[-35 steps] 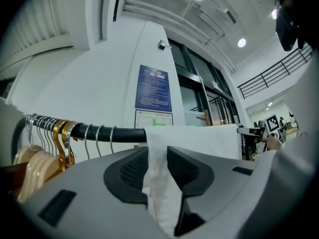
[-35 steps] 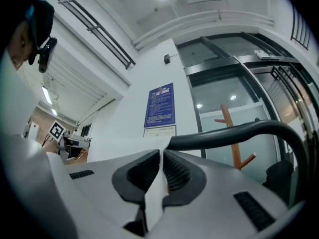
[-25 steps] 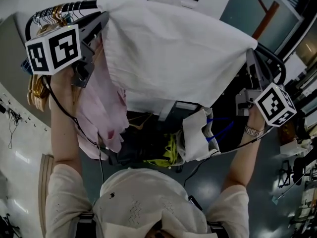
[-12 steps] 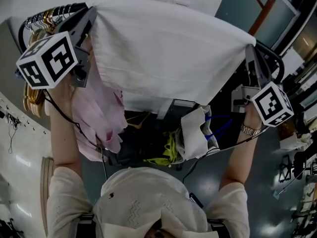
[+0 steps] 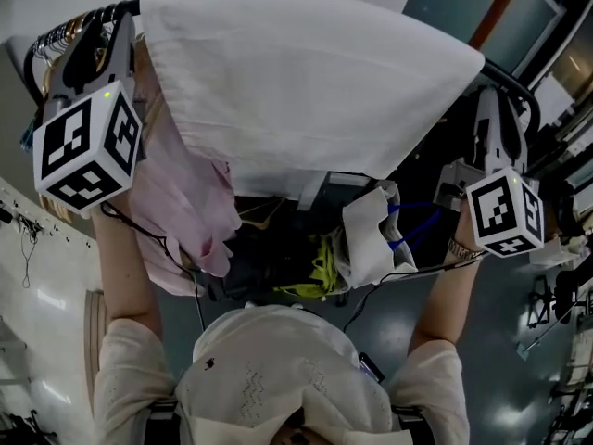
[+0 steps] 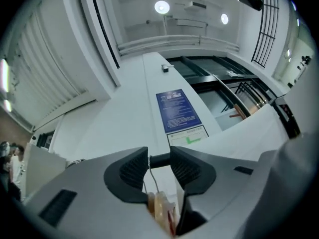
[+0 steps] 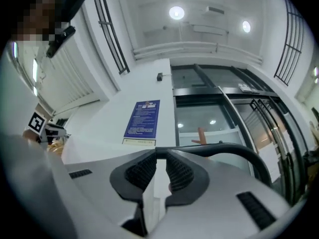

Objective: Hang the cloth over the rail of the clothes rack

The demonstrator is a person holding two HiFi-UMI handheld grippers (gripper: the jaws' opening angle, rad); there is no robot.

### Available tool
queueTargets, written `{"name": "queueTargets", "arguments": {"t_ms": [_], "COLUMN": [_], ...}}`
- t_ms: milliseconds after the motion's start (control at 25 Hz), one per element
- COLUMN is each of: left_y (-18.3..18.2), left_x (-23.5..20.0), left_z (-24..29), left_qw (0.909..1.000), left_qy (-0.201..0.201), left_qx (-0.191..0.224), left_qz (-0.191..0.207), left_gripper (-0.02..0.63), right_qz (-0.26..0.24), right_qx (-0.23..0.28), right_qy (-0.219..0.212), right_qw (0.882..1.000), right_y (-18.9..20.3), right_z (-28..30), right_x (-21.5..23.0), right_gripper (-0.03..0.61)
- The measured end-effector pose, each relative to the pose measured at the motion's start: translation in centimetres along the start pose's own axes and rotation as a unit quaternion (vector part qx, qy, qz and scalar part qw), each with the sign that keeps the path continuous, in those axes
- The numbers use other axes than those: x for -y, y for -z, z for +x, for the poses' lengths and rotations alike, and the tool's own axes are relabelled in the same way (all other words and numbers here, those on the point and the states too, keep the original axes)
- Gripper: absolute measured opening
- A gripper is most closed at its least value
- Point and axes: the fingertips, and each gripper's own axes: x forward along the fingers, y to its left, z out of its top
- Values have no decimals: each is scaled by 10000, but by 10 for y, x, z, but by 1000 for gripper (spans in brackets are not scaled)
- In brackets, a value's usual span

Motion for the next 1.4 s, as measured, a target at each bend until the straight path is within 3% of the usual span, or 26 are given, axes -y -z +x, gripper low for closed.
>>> {"name": "queueTargets", "arguments": {"t_ms": [40, 80, 120, 280, 400, 600, 760, 920, 1160, 1400], "left_y": [-2, -3, -4, 20, 63, 133, 190, 229, 278, 290], "left_x": [3, 10, 22, 94, 140, 198, 220, 247, 274, 284], "left_z": [-7, -16, -25, -58, -81, -119, -145, -180, -215, -217], "left_qw": [9999, 9990, 9968, 9754, 9663, 9613, 9567, 9538, 9399, 9396], "left_qy": [90, 284, 585, 2026, 2453, 2449, 2278, 2110, 2145, 2170], "left_qx": [96, 195, 288, 243, 76, -320, -851, -1072, -1742, -1862], "left_qz": [-109, -270, -460, -831, -781, -1222, -1598, -1853, -2007, -1881], "left_gripper": [130, 38, 20, 12, 12, 12, 12, 14, 14, 14], "right_qz": [109, 239, 385, 627, 617, 1062, 1045, 928, 660, 638], "right_qx": [83, 94, 45, -328, -635, -1276, -1823, -2179, -2371, -2545], "right_qy": [-190, -476, -791, -1654, -1894, -1813, -1579, -1368, -996, -1061], "right_qw": [9997, 9985, 9961, 9837, 9779, 9693, 9648, 9619, 9641, 9591], "right_y": [0, 2, 8, 59, 110, 189, 248, 296, 331, 346], "right_z": [-7, -15, -23, -50, -62, -84, -100, -135, -165, -176], "right_x": [-7, -18, -32, -87, -119, -147, -166, -179, -181, -182], "right_gripper": [45, 20, 18, 18, 18, 18, 18, 18, 18, 18]}}
